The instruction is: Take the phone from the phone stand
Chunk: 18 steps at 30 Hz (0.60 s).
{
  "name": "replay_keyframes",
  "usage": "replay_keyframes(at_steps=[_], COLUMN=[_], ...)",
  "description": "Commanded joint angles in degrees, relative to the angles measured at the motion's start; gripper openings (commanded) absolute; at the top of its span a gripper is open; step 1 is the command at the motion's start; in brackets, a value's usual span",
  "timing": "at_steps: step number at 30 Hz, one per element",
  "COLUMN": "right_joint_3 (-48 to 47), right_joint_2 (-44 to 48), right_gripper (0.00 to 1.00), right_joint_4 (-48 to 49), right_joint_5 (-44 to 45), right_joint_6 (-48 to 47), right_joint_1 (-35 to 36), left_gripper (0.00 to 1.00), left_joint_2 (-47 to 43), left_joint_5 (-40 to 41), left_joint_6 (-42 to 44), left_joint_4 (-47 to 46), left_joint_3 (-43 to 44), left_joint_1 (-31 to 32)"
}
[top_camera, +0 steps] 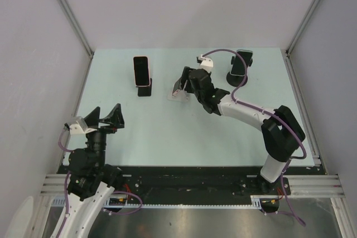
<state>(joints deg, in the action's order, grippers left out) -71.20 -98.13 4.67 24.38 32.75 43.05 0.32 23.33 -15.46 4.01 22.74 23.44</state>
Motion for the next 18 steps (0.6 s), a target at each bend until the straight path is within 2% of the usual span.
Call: replay_keyframes(at_steps=[1, 4, 10, 18], right_joint_3=[-4.47, -4.65, -4.83, -4.83], right_joint_2=[-2.77, -3.91, -5.41, -3.83], right_gripper=[0.71, 0.67, 0.53, 0.21], right_joint_4=[2.02, 2.19, 2.72, 2.72], right_joint_5=[4.36, 4.97, 5.06, 4.10], right_joint_6=[2.40, 3.28, 4.86, 5.92], right_joint_1=[0.46, 0.55, 0.55, 0.63], left_gripper=[1.00, 1.00, 1.00, 1.00], left_joint_2=[-8.40, -8.40, -8.40, -8.31], left_joint_5=[-1.18, -1.27, -1.45, -1.89], left_joint_6=[0.35, 0.52, 0.70, 1.05], left_joint_4=[-0.67, -0.67, -0.76, -0.76], left_joint_3=[1.78, 1.78, 1.78, 1.78], left_joint_1=[0.55, 0.64, 0.82, 0.82])
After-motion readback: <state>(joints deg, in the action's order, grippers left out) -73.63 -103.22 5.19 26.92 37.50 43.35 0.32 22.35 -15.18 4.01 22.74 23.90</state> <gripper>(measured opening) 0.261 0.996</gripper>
